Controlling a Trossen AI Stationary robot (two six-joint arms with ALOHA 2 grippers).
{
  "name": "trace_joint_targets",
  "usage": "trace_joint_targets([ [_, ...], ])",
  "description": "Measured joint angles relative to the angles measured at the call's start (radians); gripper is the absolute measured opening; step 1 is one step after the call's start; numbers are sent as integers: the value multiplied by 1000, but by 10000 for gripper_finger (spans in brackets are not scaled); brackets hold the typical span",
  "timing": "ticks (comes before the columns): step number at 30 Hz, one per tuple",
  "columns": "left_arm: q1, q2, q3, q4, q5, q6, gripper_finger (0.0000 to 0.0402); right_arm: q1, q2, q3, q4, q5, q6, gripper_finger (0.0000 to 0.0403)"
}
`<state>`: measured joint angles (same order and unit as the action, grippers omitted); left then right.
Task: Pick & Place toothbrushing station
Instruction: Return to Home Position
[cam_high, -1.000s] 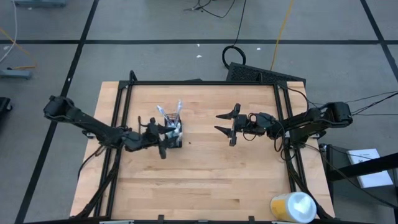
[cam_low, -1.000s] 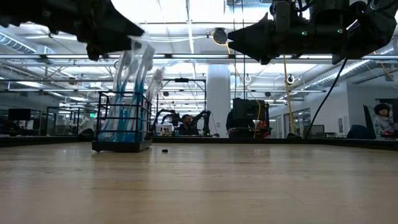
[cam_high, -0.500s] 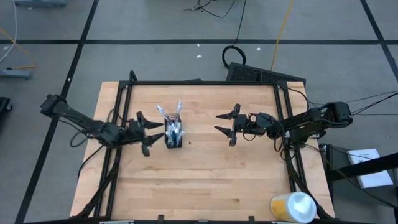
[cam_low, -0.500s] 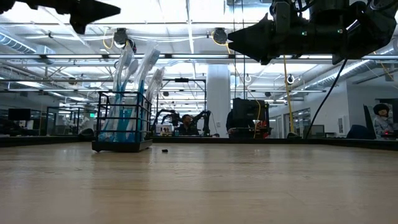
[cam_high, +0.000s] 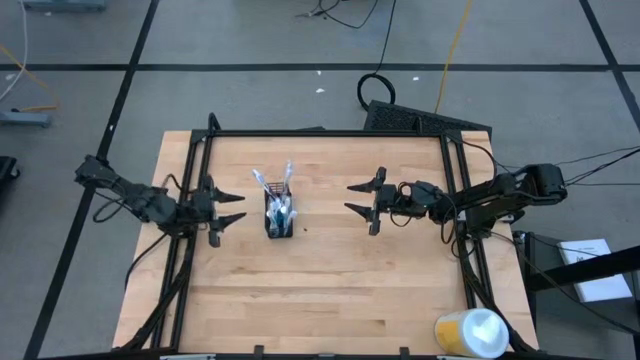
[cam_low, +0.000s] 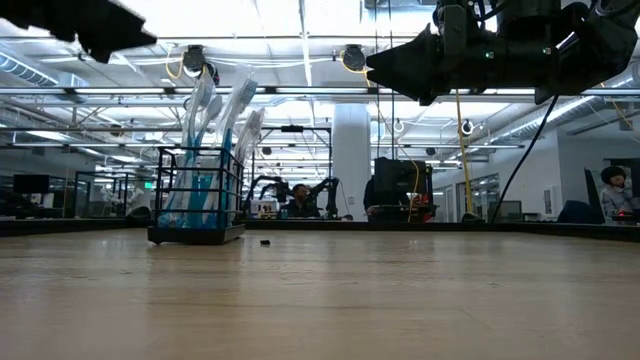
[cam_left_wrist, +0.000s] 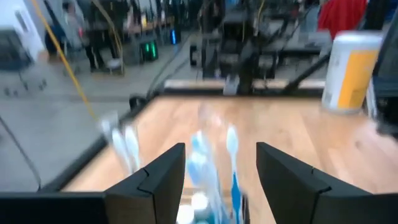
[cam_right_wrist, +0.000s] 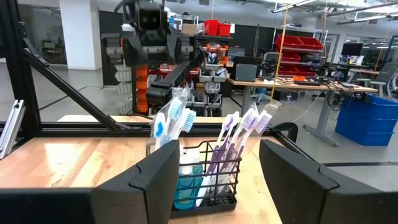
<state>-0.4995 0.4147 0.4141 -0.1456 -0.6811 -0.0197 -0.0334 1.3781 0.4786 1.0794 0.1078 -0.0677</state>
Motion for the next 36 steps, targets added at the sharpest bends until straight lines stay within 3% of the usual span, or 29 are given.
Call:
trace_joint_targets([
  [3,1,5,1,-119,1,-64,202,0,0,0,0,0,0,212],
  [11,27,-12,-38,-134,27,-122,202,-16,0,0,-12,0,3,212],
  [18,85,-174,-244,40,110,-136,202,-18,0,0,-9,0,4,212],
  [21,112,-269,-292,34,144,-133,202,-18,0,0,-9,0,17,212],
  [26,155,-414,-300,-65,194,-122,203,-18,0,0,-10,-3,36,212],
  [36,290,-409,-291,-68,325,-114,203,-19,0,0,-15,-4,31,212],
])
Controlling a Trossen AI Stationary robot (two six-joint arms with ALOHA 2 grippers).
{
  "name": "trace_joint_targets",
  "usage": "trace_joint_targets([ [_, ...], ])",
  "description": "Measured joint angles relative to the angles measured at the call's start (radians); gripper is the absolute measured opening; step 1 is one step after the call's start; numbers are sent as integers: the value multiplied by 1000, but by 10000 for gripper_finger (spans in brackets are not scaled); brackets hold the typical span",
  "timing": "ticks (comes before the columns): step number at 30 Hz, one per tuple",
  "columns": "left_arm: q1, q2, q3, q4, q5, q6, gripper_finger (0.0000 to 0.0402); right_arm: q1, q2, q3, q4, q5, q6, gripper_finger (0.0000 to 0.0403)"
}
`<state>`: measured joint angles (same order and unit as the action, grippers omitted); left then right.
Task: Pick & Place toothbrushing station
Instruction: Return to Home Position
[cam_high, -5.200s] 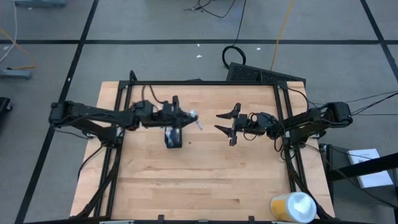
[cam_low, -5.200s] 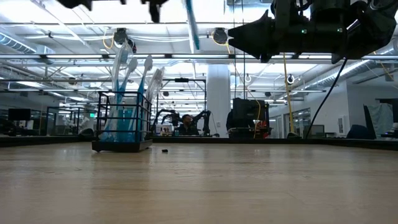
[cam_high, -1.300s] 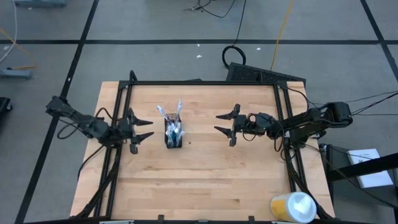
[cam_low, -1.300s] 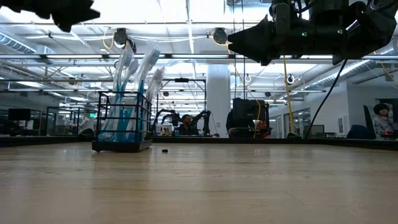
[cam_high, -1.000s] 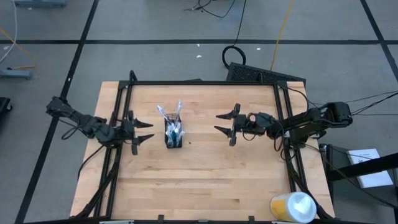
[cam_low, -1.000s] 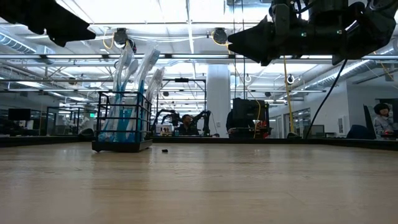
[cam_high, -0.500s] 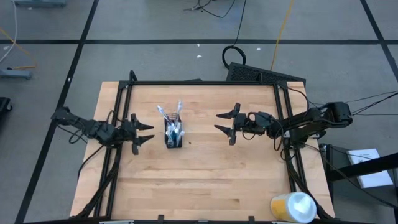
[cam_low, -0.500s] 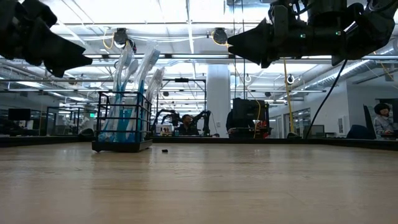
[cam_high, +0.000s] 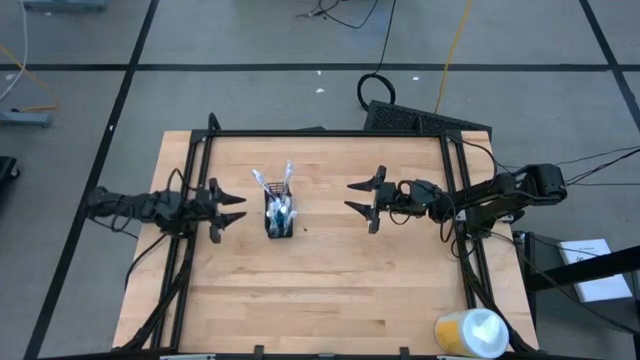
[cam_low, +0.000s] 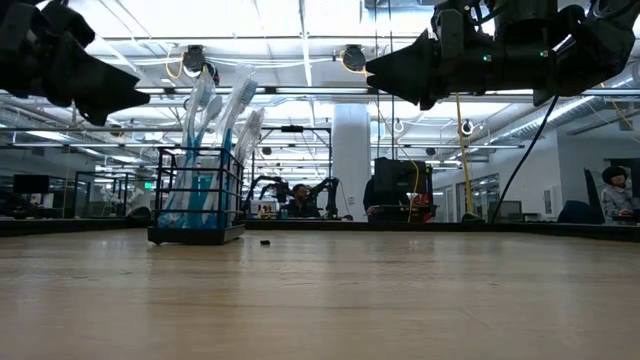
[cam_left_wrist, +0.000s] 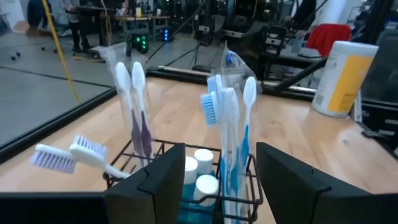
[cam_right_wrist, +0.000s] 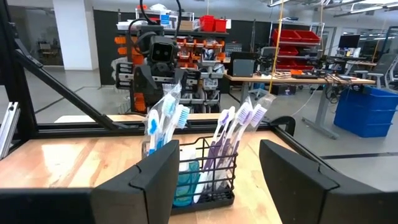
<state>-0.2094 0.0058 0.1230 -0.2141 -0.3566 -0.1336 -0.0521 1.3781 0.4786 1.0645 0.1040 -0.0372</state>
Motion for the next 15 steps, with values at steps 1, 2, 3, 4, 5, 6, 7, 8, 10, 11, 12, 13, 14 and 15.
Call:
trace_joint_targets([
  [1,19,0,0,2,27,0,202,0,0,0,0,0,0,212],
  [2,40,0,-1,2,52,0,202,0,0,0,1,0,0,212],
  [3,60,0,-6,12,77,0,203,0,0,0,1,0,0,212],
  [4,79,0,-14,32,103,2,203,0,0,0,5,0,0,212],
  [5,99,0,-23,56,132,12,202,0,0,0,8,0,0,212],
  [6,117,0,-35,82,163,25,202,0,0,0,9,0,0,212],
  [7,135,0,-47,106,194,37,203,0,0,0,9,0,0,212],
  [8,154,0,-59,124,219,45,202,0,0,0,7,0,0,212],
  [10,192,1,-72,145,254,44,203,0,0,0,8,0,0,212],
  [11,212,0,-72,146,282,45,202,0,0,0,8,0,3,212],
  [12,231,0,-72,142,304,44,202,0,0,0,8,0,6,212],
  [13,249,1,-72,137,325,44,203,0,0,0,6,0,9,212],
  [14,265,1,-72,136,343,42,202,0,0,0,6,0,10,212],
  [15,282,0,-72,136,353,37,202,0,0,0,6,0,10,212],
])
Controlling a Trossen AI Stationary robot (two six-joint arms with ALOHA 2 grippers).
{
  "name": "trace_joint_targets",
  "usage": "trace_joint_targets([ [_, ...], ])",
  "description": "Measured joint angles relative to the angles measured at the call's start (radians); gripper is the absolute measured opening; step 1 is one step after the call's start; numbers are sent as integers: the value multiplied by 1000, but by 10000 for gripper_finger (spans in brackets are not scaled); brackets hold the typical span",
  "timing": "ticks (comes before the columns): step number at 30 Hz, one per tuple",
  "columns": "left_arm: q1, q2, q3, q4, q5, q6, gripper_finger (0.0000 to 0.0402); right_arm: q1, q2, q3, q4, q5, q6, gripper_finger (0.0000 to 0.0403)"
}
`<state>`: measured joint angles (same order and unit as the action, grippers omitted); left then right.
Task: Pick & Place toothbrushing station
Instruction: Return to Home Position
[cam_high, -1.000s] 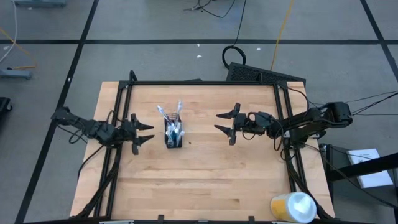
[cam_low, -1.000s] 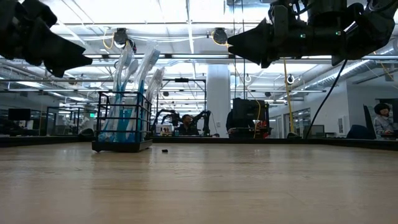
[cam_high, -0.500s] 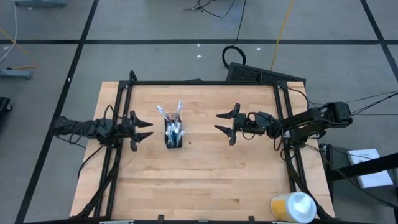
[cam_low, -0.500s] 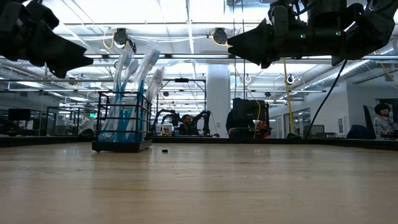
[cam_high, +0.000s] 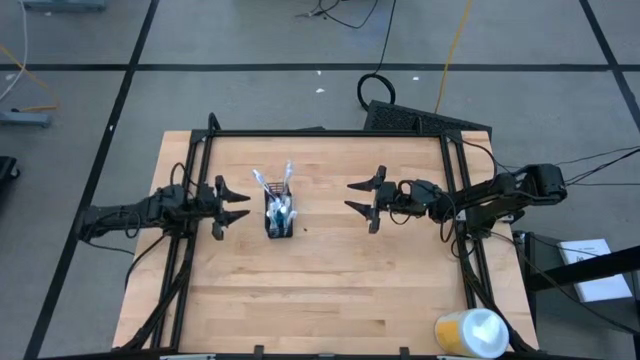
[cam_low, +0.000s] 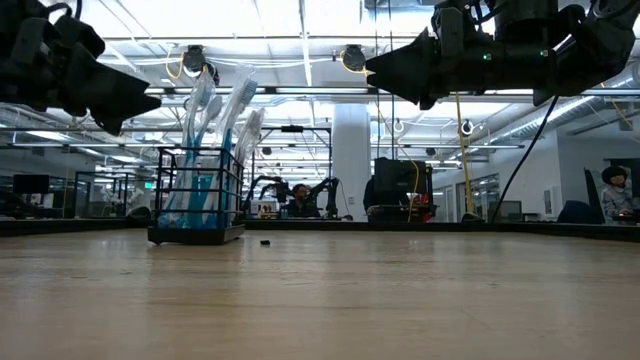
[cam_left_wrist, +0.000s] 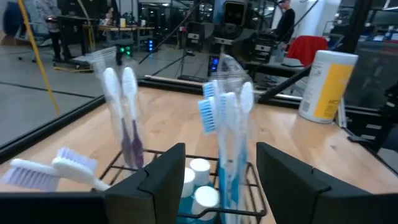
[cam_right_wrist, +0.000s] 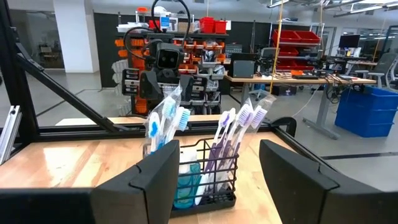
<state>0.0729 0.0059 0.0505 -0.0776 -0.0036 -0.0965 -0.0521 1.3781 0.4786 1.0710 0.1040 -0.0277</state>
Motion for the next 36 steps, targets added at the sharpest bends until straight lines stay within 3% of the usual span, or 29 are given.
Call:
trace_joint_targets([
  [5,50,0,-9,24,13,-19,203,0,0,0,-4,0,-1,212],
  [15,51,33,-35,92,21,16,203,-1,0,0,-11,0,-2,212],
  [22,35,42,-35,103,106,17,202,-1,0,0,-23,0,0,212],
  [32,27,43,-35,100,81,50,202,1,0,0,-55,0,-3,212],
  [36,27,60,-35,102,63,109,202,-2,-73,-5,-139,18,-24,212],
])
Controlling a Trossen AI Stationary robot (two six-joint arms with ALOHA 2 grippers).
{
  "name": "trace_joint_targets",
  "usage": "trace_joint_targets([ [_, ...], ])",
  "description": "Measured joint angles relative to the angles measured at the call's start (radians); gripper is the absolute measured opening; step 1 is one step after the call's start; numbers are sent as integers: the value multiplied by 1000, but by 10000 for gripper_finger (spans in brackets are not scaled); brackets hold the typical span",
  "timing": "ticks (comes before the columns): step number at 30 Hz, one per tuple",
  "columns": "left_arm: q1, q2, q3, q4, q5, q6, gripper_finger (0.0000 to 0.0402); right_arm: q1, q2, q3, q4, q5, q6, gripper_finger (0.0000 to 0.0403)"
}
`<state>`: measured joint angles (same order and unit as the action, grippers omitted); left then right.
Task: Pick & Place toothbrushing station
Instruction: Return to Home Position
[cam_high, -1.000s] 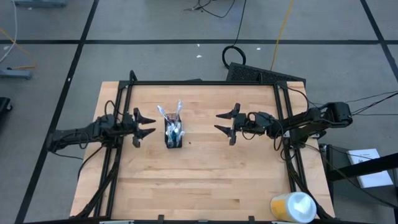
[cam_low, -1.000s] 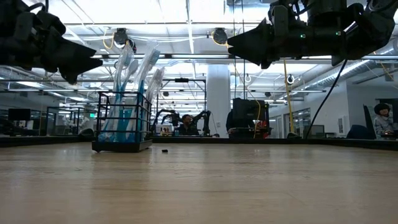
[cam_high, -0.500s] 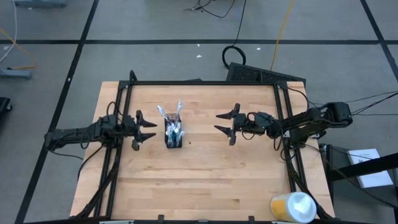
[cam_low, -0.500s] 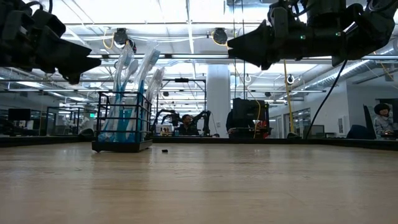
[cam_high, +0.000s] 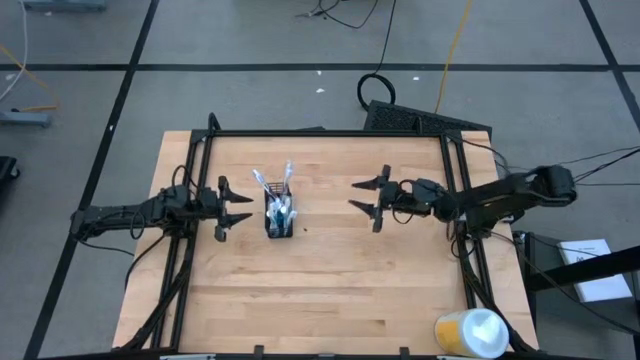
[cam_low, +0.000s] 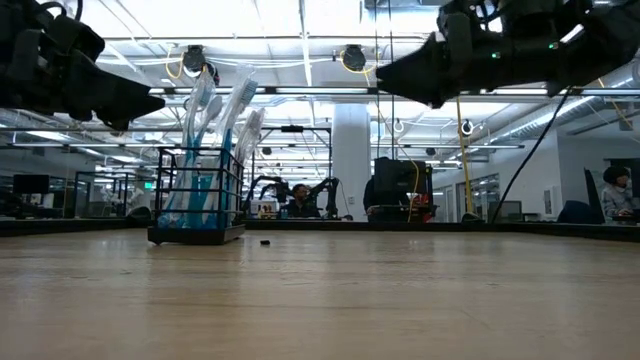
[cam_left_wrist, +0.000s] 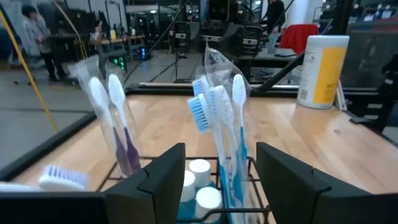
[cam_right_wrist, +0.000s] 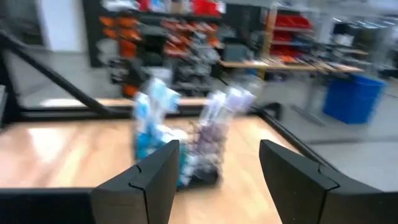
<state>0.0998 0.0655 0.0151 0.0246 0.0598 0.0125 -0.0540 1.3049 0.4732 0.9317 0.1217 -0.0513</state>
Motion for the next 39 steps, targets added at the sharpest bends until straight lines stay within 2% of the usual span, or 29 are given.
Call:
trace_joint_targets([
  [4,0,0,0,1,-8,42,203,-5,-167,-31,-196,91,10,212],
  [7,0,0,0,8,-9,29,202,-3,-322,-66,-302,84,10,212],
  [10,0,0,0,7,-9,32,202,-2,-457,-122,-350,84,24,212],
  [15,0,0,0,8,-9,30,203,-3,-649,-258,-330,87,61,212],
  [19,0,0,0,8,-9,30,202,-3,-763,-351,-293,86,98,212],
  [26,0,0,0,8,-9,29,202,-3,-921,-411,-300,89,77,212],
  [39,0,0,0,9,-9,29,202,-3,-1224,-415,-633,138,75,212],
])
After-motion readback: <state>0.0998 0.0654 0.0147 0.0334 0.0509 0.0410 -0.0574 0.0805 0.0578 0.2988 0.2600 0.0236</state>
